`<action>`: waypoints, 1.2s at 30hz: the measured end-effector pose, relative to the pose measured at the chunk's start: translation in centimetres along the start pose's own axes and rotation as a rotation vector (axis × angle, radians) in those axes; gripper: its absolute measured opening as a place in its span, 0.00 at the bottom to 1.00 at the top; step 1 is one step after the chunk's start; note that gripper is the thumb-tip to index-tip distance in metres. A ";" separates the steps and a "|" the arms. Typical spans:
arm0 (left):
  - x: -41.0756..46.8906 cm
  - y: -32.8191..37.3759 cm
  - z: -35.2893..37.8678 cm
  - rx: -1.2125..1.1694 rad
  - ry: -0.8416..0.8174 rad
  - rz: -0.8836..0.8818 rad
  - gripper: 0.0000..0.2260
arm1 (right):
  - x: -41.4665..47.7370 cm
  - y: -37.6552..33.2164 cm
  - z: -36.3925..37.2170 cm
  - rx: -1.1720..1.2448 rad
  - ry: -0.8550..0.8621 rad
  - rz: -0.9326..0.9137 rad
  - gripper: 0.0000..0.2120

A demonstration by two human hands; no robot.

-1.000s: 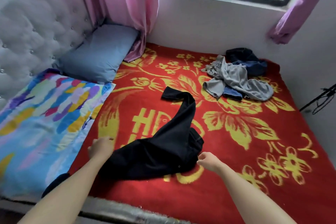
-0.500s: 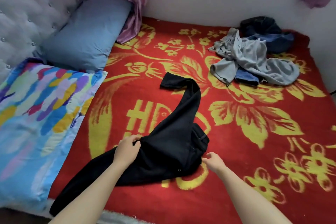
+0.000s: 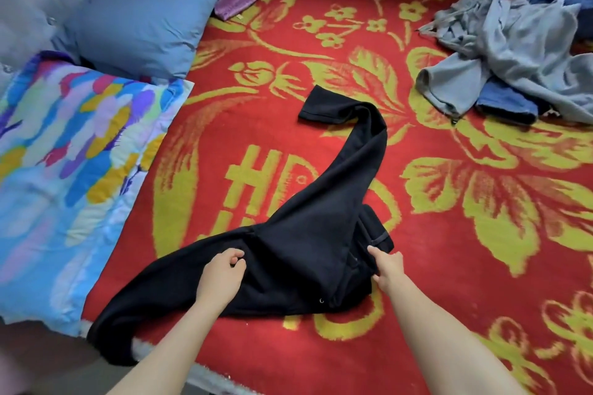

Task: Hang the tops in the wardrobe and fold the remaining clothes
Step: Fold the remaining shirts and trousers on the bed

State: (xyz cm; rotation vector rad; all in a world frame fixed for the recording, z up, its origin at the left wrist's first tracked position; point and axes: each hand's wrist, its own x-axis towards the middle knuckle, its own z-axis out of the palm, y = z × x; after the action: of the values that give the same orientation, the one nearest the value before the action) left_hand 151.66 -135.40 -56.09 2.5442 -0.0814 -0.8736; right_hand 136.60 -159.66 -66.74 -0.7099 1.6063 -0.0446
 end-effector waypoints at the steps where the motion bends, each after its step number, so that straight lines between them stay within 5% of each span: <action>1: -0.1 0.1 -0.1 -0.003 0.009 -0.012 0.12 | 0.1 -0.1 0.4 0.043 0.049 0.012 0.28; 4: -0.6 0.6 -0.4 -0.009 0.040 -0.035 0.12 | -0.3 -0.6 1.1 0.036 0.148 -0.086 0.16; 9: -2.9 3.3 -1.4 0.021 0.009 0.097 0.16 | -7.2 -4.0 0.8 -0.249 0.072 -0.548 0.04; 16: -9.1 12.1 -3.6 -0.074 -0.264 0.604 0.42 | -20.8 -8.6 0.5 -0.322 -0.077 -0.910 0.09; 21: -12.3 15.8 -8.1 -0.133 0.016 0.839 0.22 | -28.6 -10.9 -1.2 -0.303 -0.274 -1.096 0.18; 26: -14.9 17.1 -14.6 -0.295 0.016 0.920 0.12 | -31.8 -11.6 -5.0 -0.189 -0.379 -1.070 0.16; 30: -16.8 17.9 -18.5 -0.357 0.039 1.016 0.14 | -28.6 -9.6 -6.4 -0.447 -0.245 -0.952 0.34; 36: -20.2 18.7 -24.1 -0.589 -0.035 1.108 0.14 | -28.2 -7.2 -5.5 -0.281 -0.435 -0.664 0.51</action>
State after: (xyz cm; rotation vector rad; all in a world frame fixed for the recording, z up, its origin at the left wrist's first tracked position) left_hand 151.59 -138.81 -19.65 1.5403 -0.9698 -0.3790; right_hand 134.35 -154.49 -37.67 -1.3500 0.9195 -0.1389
